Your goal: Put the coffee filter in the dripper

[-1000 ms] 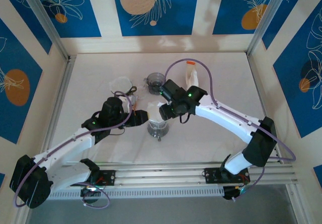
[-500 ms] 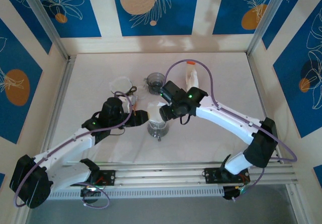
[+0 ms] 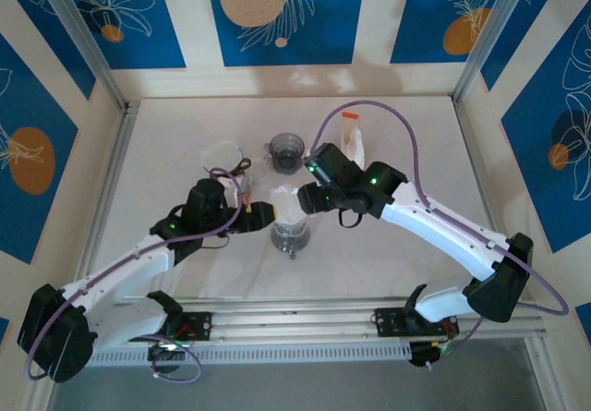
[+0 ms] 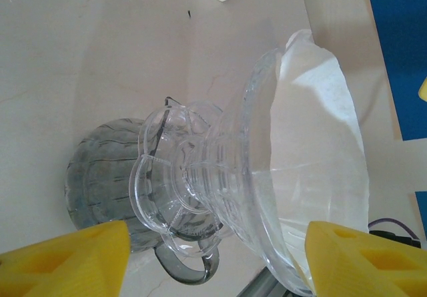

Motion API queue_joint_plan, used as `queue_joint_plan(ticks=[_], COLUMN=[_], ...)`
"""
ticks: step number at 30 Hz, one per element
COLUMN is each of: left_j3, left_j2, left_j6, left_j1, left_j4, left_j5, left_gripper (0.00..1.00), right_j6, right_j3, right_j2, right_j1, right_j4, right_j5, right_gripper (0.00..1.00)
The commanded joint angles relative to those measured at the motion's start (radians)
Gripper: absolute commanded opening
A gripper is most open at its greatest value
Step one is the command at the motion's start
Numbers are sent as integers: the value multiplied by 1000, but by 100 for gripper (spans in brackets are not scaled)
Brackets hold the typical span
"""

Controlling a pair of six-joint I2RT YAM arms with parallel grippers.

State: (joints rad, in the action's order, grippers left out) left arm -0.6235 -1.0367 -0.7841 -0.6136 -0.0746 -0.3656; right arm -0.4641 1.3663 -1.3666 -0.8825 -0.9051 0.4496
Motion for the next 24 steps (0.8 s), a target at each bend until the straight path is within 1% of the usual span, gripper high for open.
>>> queue_joint_plan(ticks=[1,13,16,18,22,24], left_j3=[-27,-69,-96,-103,-92,-75], left_j2=[24,72,113,164,295,356], left_j6=[6,4,24,48,107,130], left_j1=[-6,-6,-3,-2,-1,1], left_j4=[-17,-41,-77,-107,-192,-219], left_j5=[10,20,49,106,282,346], left_gripper=[72,78,78,80,86,88], right_j6=[-24,-36,-38,-40,-57,-65], right_j3=[-11,-24,-58,-103,-230,-304], right_j2=[21,60,89,119,199,242], right_j1=[6,5,4,4,-2,-2], right_j4=[7,2,9,27,81,109], right_j5=[26,37,28,12,-24,-32], right_gripper=[59,59,58,59,59,59])
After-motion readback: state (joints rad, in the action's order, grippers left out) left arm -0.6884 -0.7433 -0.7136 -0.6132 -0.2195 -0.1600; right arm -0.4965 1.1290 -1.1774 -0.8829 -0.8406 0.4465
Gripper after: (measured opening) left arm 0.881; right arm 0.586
